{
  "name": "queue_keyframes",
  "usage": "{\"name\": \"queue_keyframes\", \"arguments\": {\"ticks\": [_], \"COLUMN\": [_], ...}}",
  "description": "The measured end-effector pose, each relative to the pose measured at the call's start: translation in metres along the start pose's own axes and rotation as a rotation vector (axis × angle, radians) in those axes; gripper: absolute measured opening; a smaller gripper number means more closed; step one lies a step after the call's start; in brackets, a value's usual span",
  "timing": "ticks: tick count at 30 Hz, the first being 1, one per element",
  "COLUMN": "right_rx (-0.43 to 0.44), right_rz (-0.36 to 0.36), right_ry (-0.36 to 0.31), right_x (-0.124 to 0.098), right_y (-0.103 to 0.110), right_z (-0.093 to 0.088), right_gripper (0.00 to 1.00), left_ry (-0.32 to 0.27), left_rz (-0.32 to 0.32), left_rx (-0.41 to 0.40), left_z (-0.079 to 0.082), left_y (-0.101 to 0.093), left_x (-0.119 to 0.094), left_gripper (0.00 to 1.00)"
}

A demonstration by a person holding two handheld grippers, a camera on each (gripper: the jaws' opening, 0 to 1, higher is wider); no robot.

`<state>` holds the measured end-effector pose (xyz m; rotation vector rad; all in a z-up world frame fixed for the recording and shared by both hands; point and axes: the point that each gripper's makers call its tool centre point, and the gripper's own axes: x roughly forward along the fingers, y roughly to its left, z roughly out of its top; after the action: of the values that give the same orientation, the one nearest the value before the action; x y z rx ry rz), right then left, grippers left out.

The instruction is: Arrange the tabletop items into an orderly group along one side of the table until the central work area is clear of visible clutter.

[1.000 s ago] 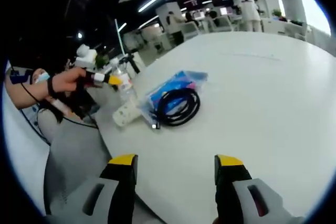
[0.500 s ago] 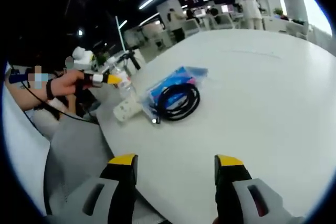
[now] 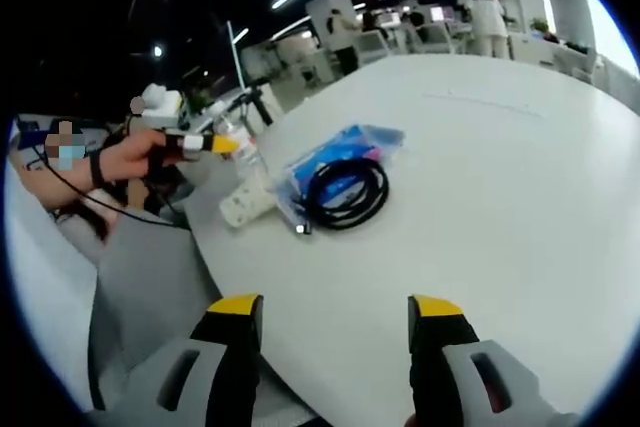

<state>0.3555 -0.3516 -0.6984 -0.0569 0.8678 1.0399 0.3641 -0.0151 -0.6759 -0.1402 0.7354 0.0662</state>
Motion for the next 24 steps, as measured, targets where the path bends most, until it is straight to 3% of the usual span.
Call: {"name": "queue_keyframes", "arguments": {"ticks": [24], "right_rx": [-0.009], "right_rz": [-0.011], "right_ry": [0.017], "right_x": [0.008], "right_y": [0.009], "right_z": [0.012], "right_gripper": [0.59], "left_ry": [-0.083], "left_rz": [0.011], "left_rx": [-0.059], "left_z": [0.0], "left_y": [-0.003], "left_x": [0.005], "left_gripper": [0.36]}}
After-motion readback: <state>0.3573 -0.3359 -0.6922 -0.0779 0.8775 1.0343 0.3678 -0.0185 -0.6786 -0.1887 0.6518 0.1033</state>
